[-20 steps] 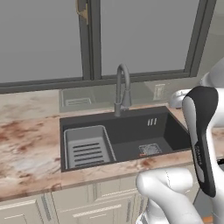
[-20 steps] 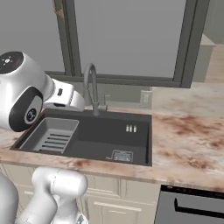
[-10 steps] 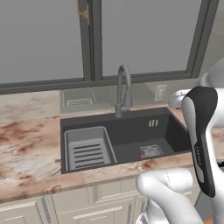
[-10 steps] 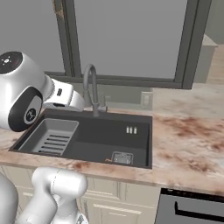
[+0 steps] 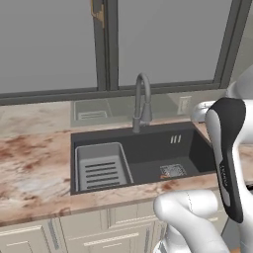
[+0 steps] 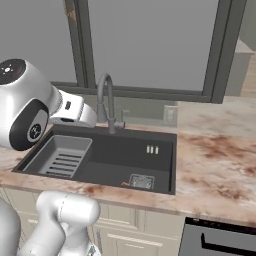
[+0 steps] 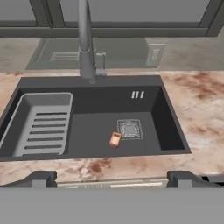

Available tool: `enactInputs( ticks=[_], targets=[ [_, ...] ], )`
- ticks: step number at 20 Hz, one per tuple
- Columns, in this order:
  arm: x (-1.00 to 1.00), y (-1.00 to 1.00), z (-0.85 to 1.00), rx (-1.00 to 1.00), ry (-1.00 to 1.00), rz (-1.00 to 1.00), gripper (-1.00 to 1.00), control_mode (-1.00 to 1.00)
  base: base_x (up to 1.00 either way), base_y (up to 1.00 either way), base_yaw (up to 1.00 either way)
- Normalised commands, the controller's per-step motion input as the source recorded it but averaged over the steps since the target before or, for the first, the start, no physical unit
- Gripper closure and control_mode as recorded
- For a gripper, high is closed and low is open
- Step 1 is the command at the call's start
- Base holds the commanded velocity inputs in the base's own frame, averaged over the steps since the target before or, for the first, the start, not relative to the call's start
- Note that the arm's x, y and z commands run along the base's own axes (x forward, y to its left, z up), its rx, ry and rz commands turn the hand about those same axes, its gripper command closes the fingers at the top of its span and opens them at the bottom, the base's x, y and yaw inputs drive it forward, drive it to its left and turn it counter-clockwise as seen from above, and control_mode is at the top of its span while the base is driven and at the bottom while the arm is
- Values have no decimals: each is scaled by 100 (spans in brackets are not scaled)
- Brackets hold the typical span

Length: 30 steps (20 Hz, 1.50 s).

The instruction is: Pick up the bar soap and dish brush from the sink, and place them back in the cabinet, and close the cabinet doors.

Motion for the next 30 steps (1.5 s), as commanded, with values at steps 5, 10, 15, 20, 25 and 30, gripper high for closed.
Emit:
enactInputs(
  ticks=[5, 10, 15, 20, 25, 30],
  targets=[
    [3, 0, -6, 0, 0, 0, -100, -100, 13, -1, 1],
    [10, 0, -31, 0, 6, 0, -100, -100, 0, 0, 0],
    [5, -5, -24, 0, 7, 0, -100, -100, 0, 0, 0],
    [0, -20, -30, 0, 0, 0, -100, -100, 0, 0, 0],
    [2, -21, -37, 0, 0, 1, -100, -100, 0, 0, 0],
    [5, -14, -23, 0, 6, 1, -100, -100, 0, 0, 0]
  ],
)
